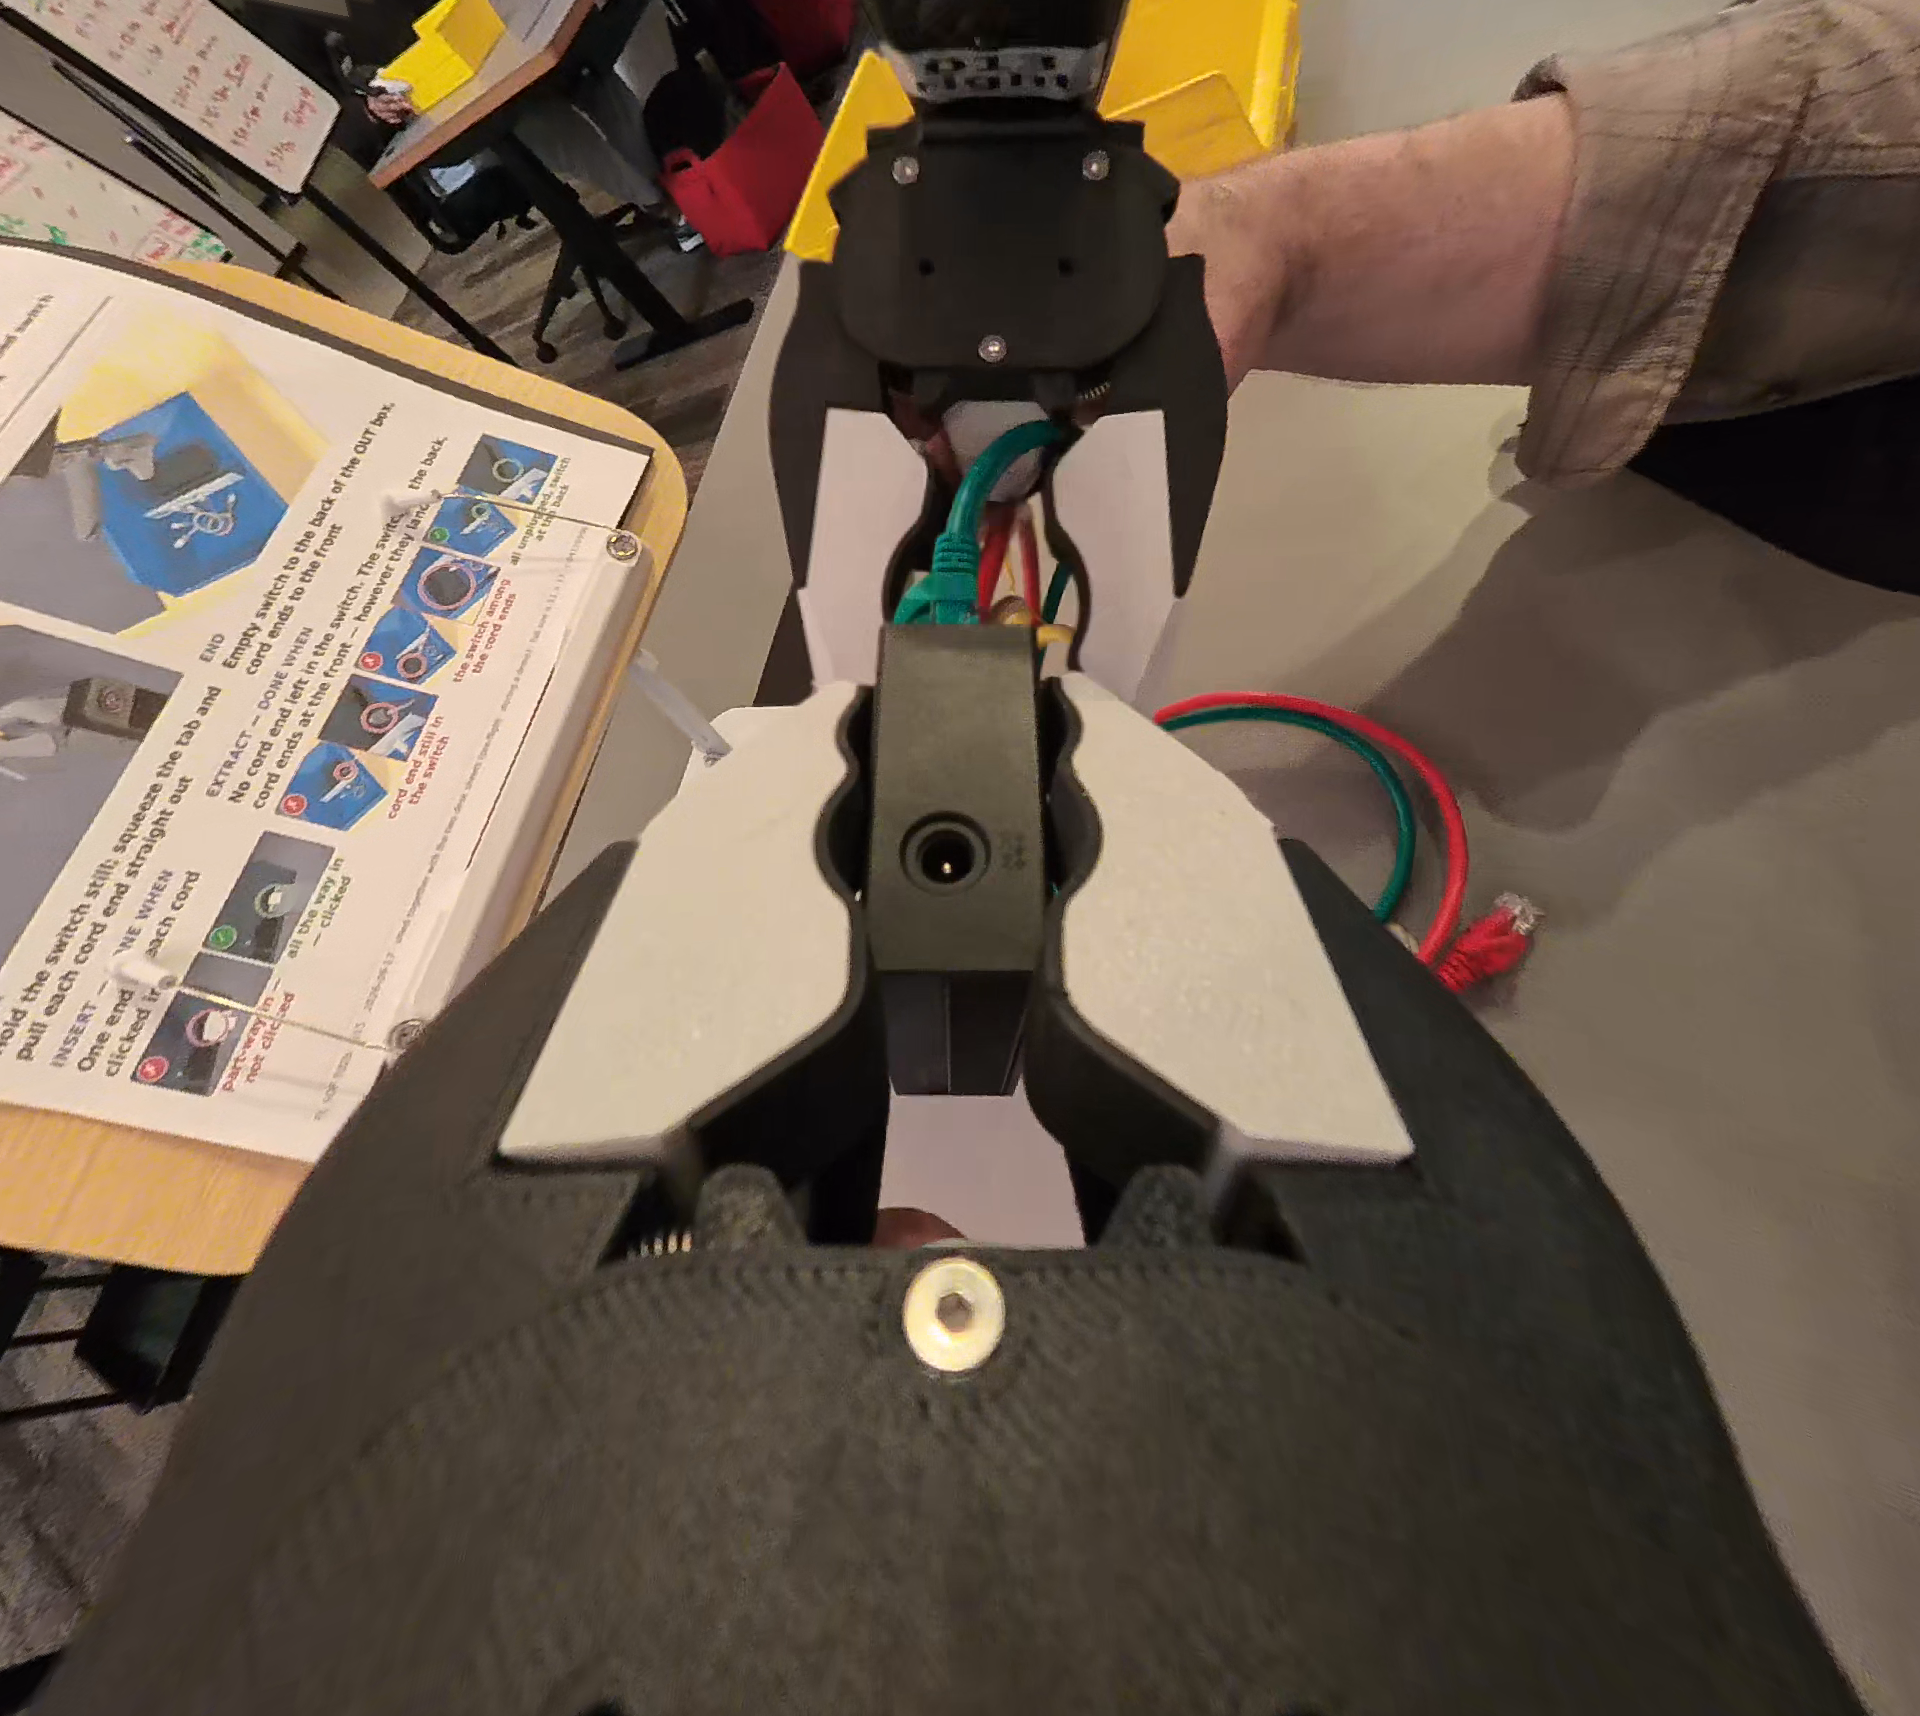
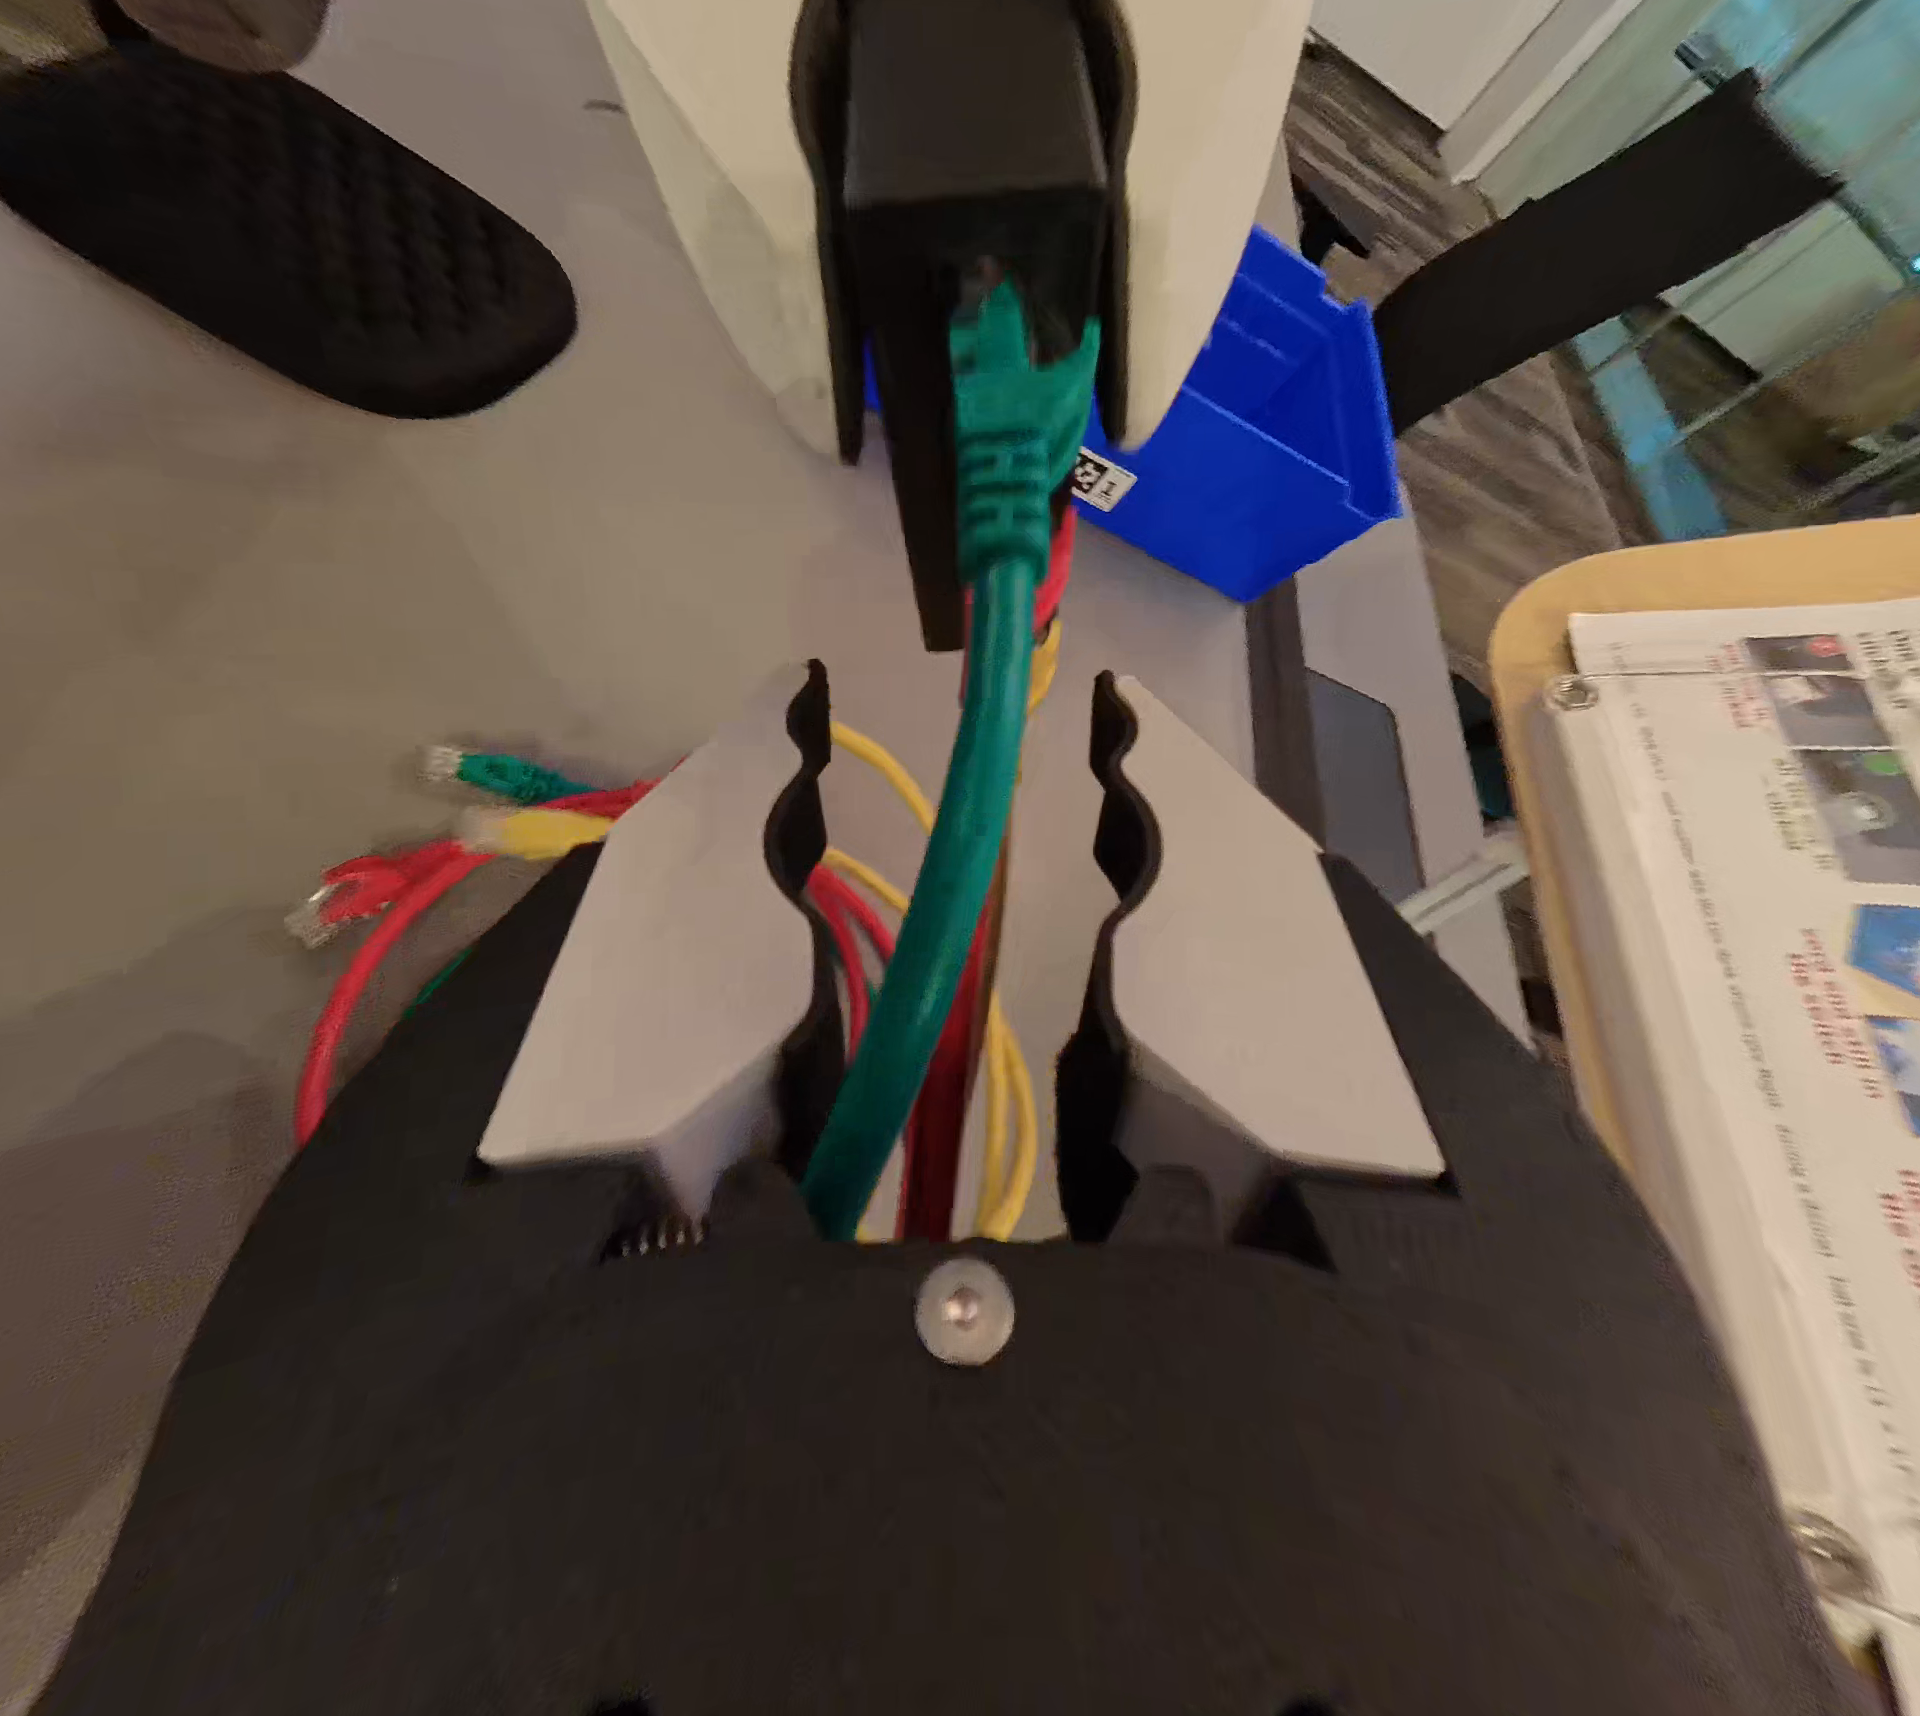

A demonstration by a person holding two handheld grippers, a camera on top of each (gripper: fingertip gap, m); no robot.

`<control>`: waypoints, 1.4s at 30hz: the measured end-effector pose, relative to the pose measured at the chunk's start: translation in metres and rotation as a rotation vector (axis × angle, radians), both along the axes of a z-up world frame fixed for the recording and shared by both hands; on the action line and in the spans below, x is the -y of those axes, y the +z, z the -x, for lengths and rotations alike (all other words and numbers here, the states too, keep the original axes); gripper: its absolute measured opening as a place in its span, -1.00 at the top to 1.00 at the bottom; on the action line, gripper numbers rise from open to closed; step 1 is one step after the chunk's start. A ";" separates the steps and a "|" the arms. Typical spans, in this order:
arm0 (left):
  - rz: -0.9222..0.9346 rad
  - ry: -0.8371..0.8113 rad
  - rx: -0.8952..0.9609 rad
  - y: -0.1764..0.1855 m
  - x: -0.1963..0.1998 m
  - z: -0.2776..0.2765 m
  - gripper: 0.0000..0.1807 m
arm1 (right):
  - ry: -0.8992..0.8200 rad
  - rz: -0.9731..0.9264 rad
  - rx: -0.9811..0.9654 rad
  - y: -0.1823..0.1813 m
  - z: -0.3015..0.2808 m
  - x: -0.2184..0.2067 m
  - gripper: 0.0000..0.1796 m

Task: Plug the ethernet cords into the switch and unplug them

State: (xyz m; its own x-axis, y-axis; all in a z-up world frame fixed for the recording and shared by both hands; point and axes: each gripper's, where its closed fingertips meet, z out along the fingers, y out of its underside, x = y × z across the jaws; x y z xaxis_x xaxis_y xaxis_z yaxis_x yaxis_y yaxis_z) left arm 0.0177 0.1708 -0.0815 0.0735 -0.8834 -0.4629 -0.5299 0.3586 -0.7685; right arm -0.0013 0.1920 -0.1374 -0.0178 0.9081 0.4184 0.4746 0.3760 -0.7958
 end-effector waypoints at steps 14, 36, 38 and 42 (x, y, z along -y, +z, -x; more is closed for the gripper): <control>-0.063 0.017 -0.032 -0.006 -0.007 -0.002 0.63 | -0.046 0.043 0.049 -0.005 0.008 -0.001 0.75; -1.055 0.709 -0.532 -0.027 -0.085 0.031 -0.62 | -0.243 0.435 0.099 -0.015 0.010 -0.009 0.75; -1.074 0.711 -0.526 -0.029 -0.088 0.030 -0.58 | -0.252 0.444 0.122 -0.019 0.010 -0.009 0.75; -1.097 0.717 -0.520 -0.028 -0.091 0.029 -0.46 | -0.271 0.447 0.134 -0.022 0.009 -0.011 0.75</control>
State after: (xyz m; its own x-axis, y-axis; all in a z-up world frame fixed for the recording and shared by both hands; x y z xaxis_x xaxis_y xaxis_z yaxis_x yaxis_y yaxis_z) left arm -0.0118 0.2622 -0.1092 -0.0429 0.0948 -0.9946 -0.9831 0.1735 0.0590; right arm -0.0100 0.2033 -0.1597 0.2150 0.9766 -0.0001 0.6157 -0.1356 -0.7762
